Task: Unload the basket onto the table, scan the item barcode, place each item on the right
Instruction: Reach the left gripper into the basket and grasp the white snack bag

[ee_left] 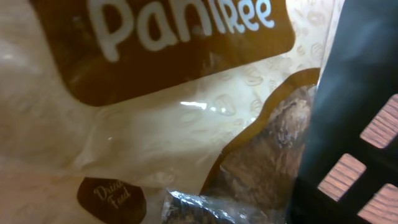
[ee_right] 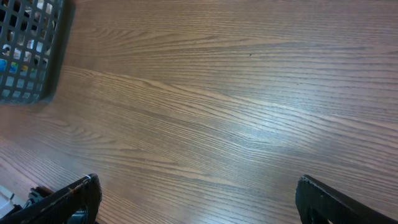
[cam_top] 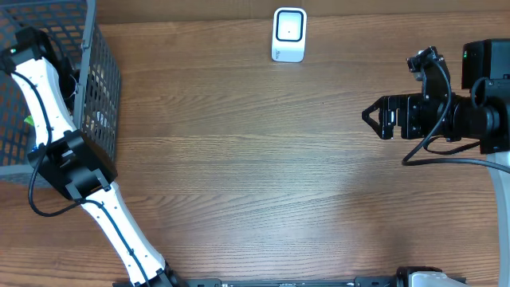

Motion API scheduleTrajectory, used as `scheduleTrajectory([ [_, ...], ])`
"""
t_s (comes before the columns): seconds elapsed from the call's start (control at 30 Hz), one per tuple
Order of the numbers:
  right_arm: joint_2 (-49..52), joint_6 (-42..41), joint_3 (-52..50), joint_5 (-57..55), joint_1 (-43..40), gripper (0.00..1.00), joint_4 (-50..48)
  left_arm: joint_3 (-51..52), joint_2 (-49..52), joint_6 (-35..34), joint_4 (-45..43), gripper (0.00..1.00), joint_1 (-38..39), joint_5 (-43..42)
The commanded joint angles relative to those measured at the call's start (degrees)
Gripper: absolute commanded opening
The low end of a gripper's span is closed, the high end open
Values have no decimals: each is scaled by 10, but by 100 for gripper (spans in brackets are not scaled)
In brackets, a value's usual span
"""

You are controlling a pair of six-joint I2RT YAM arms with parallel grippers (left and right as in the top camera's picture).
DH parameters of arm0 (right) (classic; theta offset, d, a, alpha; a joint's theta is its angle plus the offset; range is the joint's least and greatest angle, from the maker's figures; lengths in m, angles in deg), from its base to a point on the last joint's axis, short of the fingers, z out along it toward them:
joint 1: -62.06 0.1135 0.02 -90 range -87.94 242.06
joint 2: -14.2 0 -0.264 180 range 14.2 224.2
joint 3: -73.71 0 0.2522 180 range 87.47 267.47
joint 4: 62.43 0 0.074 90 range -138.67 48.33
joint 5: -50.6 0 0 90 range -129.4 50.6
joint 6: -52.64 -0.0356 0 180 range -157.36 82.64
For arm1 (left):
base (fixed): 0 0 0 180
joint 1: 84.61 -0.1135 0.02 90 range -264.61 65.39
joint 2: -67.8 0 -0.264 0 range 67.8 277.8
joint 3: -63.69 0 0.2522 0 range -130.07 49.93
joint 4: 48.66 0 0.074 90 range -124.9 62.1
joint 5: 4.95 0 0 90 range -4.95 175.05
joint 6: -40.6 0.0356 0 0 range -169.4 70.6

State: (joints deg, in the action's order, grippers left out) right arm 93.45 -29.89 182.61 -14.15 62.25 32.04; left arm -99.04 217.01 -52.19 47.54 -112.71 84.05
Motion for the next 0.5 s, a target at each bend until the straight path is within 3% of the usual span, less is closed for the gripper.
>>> scheduleTrajectory([
  [0.0, -7, -2, 15, 4, 1, 100, 0, 6, 38, 7, 1, 64, 6, -10],
  [0.03, -7, -2, 15, 4, 1, 100, 0, 6, 42, 7, 2, 56, 7, -9],
  [0.1, -7, -2, 15, 4, 1, 100, 0, 7, 42, 6, 2, 18, 7, -10],
  [0.13, -7, -2, 15, 4, 1, 100, 0, 6, 42, 3, 2, 6, 7, -10],
  [0.47, -7, -2, 15, 4, 1, 100, 0, -13, -3, -25, 40, 5, 5, -9],
])
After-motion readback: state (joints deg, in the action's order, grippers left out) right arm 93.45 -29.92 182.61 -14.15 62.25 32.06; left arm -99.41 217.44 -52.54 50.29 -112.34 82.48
